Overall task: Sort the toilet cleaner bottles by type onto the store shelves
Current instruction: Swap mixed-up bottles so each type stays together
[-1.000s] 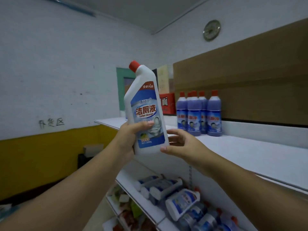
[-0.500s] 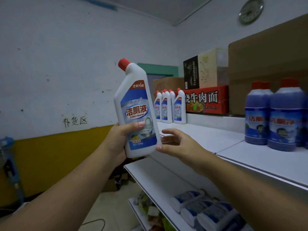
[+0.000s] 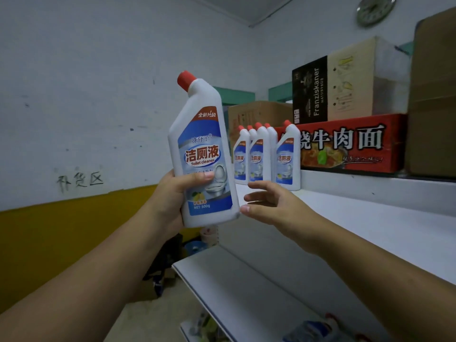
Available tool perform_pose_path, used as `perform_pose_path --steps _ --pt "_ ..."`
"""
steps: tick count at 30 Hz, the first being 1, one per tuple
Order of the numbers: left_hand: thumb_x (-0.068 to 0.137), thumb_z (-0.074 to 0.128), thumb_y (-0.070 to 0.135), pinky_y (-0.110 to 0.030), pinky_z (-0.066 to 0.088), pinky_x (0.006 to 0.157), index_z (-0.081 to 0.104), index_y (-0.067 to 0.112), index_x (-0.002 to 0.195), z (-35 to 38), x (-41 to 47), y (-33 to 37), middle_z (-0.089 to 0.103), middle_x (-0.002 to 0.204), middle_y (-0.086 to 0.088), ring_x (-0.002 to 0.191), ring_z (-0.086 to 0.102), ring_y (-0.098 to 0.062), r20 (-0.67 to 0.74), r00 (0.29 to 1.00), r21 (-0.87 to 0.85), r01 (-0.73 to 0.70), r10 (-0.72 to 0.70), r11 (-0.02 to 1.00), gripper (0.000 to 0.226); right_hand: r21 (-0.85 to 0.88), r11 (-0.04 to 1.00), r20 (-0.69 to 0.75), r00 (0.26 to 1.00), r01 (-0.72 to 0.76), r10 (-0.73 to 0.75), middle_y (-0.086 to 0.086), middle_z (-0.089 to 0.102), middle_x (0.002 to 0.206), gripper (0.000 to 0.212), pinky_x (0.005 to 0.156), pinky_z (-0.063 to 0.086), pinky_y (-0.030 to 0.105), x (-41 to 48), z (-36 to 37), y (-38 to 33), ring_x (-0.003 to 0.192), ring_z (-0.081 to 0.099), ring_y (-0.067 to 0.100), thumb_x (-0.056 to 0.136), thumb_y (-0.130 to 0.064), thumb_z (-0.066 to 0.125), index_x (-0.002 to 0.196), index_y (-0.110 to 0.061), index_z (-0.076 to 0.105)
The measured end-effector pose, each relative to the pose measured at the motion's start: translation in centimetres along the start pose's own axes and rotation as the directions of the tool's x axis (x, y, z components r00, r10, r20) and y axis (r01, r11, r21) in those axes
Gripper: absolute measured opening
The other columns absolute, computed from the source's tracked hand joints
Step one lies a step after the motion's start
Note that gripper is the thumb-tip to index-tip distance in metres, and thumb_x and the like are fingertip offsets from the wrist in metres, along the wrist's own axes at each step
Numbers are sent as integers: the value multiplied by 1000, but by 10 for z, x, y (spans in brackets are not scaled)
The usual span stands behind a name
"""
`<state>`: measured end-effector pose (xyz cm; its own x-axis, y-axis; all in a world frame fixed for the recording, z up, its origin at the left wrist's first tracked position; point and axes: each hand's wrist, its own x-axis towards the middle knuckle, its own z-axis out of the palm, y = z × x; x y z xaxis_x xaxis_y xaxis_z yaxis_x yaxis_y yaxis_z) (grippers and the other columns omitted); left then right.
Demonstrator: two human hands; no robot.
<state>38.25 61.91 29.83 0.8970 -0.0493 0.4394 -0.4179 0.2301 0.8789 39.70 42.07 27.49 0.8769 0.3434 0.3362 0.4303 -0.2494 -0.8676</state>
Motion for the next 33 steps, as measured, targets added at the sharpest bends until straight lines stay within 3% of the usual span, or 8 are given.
perform_pose_path --steps 4,8,13,17,20,22,26,33 --pt "57 79 13 -40 59 61 65 17 106 -28 54 -24 75 92 -6 80 73 -25 92 996 -55 14 -9 998 52 -74 997 -103 994 -34 27 -5 56 125 62 95 49 34 35 10 6 113 56 13 72 -40 71 128 -30 44" --pt "58 78 17 -52 57 78 62 16 118 -50 109 -35 73 106 -10 94 70 -32 223 974 -64 63 -47 996 61 -121 988 -222 973 -97 68 -7 58 119 49 92 49 31 68 16 10 106 58 7 75 -39 69 118 -35 46" --pt "60 76 16 -48 59 71 65 20 111 -42 169 -53 75 98 -5 87 72 -27 382 923 -125 108 -53 986 52 -217 945 -369 917 -245 153 -8 57 119 52 93 47 28 86 4 18 108 57 7 80 -38 68 126 -33 45" --pt "58 73 18 -42 61 64 66 23 105 -20 208 -72 76 91 0 81 74 -21 454 889 -128 134 -63 983 47 -523 720 -449 866 -456 222 -9 53 132 61 102 43 30 86 -22 34 116 51 7 78 -47 68 131 -35 42" --pt "59 76 17 -50 58 78 66 25 103 -1 235 -91 76 95 0 89 72 -23 467 882 -95 119 -61 988 46 -633 497 -462 805 -594 373 -10 45 141 64 104 39 29 86 -33 51 122 47 10 80 -56 61 136 -33 38" --pt "58 79 18 -55 53 87 65 28 104 11 254 -100 75 99 1 96 70 -25 467 881 -52 110 -73 993 49 -663 415 -466 777 -623 422 -9 40 147 66 107 34 31 89 -36 60 127 43 12 83 -62 51 140 -32 35" --pt "61 82 19 -58 51 88 62 27 113 32 287 -120 72 105 2 98 68 -25 433 898 35 76 -84 997 57 -691 352 -470 763 -631 444 -11 34 150 65 110 29 31 94 -38 70 131 37 10 86 -66 41 140 -32 35" --pt "67 83 12 -40 55 73 54 22 117 65 309 -160 65 98 8 88 63 -12 439 886 65 138 -152 988 58 -688 312 -494 737 -656 460 -22 31 147 60 107 27 22 96 -36 67 127 35 0 84 -67 40 137 -40 33"
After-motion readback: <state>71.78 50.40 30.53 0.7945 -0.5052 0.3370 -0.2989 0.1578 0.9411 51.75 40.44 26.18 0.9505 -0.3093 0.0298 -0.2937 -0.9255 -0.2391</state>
